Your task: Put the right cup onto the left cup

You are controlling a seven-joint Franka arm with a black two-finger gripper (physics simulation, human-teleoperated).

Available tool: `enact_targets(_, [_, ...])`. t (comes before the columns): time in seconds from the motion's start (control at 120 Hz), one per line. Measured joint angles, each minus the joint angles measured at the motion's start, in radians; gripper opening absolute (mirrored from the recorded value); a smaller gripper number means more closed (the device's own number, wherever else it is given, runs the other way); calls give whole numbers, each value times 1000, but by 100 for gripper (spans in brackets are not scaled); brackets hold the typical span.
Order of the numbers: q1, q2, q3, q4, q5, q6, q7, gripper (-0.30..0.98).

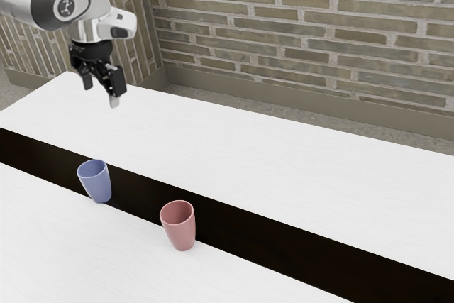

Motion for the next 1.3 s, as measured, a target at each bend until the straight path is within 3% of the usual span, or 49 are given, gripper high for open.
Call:
enact_targets(0.5, [17,106,-24,-25,-1,1,-29,69])
enact_targets(1.0, [-4,202,-83,-193,-177,144,-53,69])
enact_targets(1.3, [9,247,-101,-257,-207,228,-68,69])
